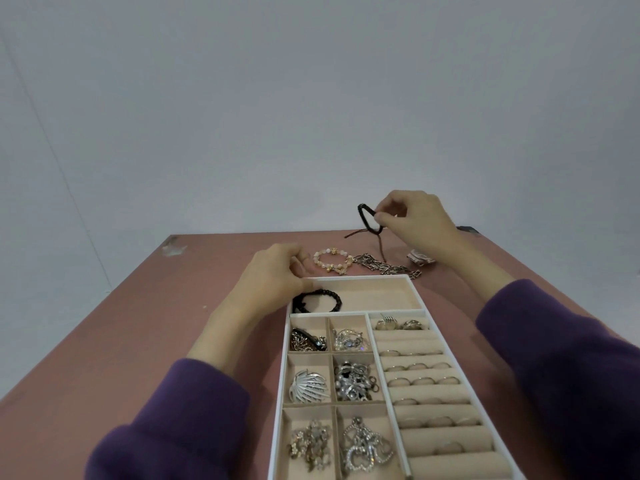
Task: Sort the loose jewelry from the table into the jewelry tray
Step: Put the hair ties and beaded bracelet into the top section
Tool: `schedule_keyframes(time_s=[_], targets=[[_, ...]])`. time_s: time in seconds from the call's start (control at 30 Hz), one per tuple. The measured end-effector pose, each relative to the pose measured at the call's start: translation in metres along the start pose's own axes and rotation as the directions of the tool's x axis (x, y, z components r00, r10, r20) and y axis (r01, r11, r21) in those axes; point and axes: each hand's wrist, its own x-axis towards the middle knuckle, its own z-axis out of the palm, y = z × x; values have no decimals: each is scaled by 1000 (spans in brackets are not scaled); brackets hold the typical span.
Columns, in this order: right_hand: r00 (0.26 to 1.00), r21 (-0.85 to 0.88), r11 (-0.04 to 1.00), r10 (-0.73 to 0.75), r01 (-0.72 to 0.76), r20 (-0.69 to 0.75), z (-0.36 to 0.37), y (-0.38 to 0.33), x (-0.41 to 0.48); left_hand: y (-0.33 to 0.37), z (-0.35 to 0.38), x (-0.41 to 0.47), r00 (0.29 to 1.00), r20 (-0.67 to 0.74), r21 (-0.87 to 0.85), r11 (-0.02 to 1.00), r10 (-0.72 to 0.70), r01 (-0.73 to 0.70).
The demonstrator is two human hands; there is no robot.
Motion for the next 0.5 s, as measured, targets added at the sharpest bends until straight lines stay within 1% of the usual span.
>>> schedule_keyframes(time_s=[0.07,0.13,0.2,0.27,0.37,0.43,0.5], targets=[[998,154,988,16,-25,62,-2,-18,-10,-1,-1,1,996,-87,-54,999,-11,6],[983,294,951,39,-92,182,-2,-32,-20,-1,-2,2,984,-173,-80,997,-34,21],[948,406,898,35,-168,316,1,-41,-28,-1,-2,2,971,-231,-94,994,-70,49],[907,503,826,25,-256,421,7,-45,-32,-2,-3,3,956,-273,-100,992,-103,78],[831,538,760,3,-363,557,16,-45,-37,-4,-4,5,946,-303,-106,990,-120,91],[786,511,757,6,-407,618,23,-44,-41,-5,-3,5,946,-303,-99,991,-116,90],[762,468,769,38,-436,646,27,-43,-44,-4,-3,5,948,-296,-95,991,-116,91]])
